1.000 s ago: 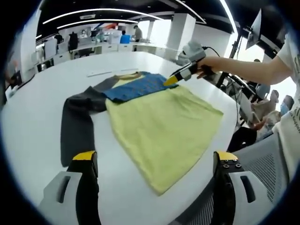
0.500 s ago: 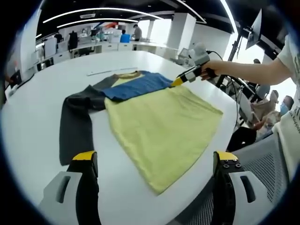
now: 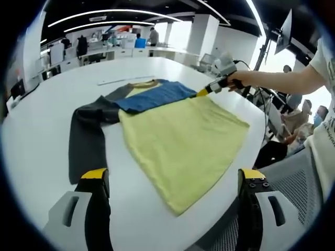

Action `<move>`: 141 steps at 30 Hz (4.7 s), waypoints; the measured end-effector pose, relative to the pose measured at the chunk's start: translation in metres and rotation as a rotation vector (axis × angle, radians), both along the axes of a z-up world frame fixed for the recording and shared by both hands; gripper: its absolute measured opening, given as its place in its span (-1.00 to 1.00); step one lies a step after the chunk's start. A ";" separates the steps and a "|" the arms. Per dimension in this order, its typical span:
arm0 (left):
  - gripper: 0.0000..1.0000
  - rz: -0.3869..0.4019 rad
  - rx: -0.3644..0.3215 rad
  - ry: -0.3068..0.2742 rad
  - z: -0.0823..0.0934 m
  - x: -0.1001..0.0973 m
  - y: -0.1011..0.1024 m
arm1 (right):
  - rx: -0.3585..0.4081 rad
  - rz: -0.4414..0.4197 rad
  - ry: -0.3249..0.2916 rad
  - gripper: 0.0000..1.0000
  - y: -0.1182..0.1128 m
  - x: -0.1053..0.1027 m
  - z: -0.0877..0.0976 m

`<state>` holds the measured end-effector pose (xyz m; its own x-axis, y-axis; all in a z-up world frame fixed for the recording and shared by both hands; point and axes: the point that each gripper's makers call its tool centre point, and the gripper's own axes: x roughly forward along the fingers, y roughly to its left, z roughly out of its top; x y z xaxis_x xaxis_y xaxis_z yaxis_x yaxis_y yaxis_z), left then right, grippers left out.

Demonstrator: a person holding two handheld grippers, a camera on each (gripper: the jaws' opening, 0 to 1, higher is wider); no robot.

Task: Fold the garment on the visible template until the final outline fits inside the template.

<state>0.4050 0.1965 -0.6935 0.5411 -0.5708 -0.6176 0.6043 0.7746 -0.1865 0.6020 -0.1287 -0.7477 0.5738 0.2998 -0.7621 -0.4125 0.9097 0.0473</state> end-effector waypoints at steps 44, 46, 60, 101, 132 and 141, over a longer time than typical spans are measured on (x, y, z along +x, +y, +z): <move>0.94 0.018 0.002 0.003 -0.002 0.001 0.004 | -0.030 -0.030 -0.009 -1.00 -0.019 -0.004 -0.009; 0.93 0.022 0.002 0.004 -0.002 0.001 0.004 | -0.030 -0.024 -0.008 -1.00 -0.019 -0.004 -0.010; 0.86 0.050 0.024 0.026 -0.006 0.004 0.011 | -0.038 0.038 -0.040 -0.30 -0.008 -0.005 0.000; 0.26 0.351 0.062 0.038 -0.025 0.031 0.067 | 0.177 0.295 -0.186 0.98 0.064 -0.062 0.075; -0.25 0.750 -0.019 0.049 -0.049 0.063 0.112 | 0.107 0.349 -0.222 0.94 0.076 -0.109 0.077; -0.28 0.826 0.021 0.030 -0.057 0.073 0.115 | 0.069 0.300 -0.199 0.89 0.068 -0.111 0.068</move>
